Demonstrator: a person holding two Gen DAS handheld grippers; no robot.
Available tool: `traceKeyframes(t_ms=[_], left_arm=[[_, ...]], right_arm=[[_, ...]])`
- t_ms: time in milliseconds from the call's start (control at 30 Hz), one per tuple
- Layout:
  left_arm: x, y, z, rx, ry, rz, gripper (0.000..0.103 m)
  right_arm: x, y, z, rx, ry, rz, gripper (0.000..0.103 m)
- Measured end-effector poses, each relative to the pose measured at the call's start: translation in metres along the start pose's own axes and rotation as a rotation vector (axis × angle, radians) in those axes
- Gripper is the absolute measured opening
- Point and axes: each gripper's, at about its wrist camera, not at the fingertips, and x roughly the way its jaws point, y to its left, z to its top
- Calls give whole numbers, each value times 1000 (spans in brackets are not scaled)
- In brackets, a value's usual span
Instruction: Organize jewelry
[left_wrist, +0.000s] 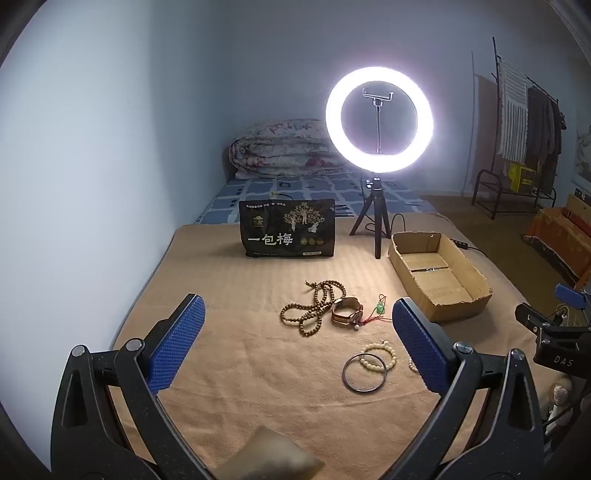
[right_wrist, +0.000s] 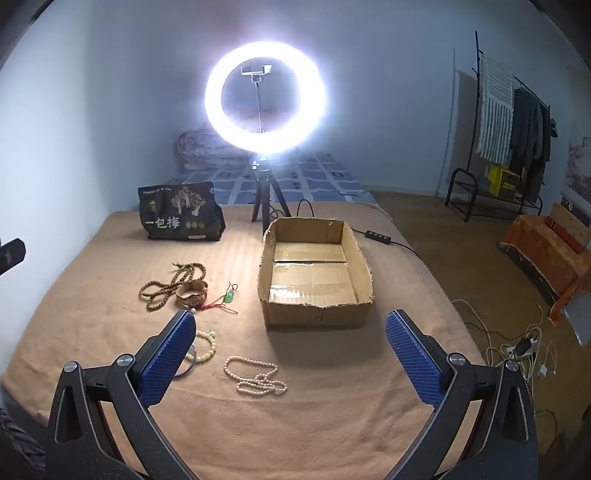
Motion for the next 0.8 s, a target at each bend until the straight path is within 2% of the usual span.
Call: traceKeyframes(t_ms=[800], left_arm=[[0,3,6,10,-10,5,103]], right_arm=[[-1,2,1,-14,-10,-8,102]])
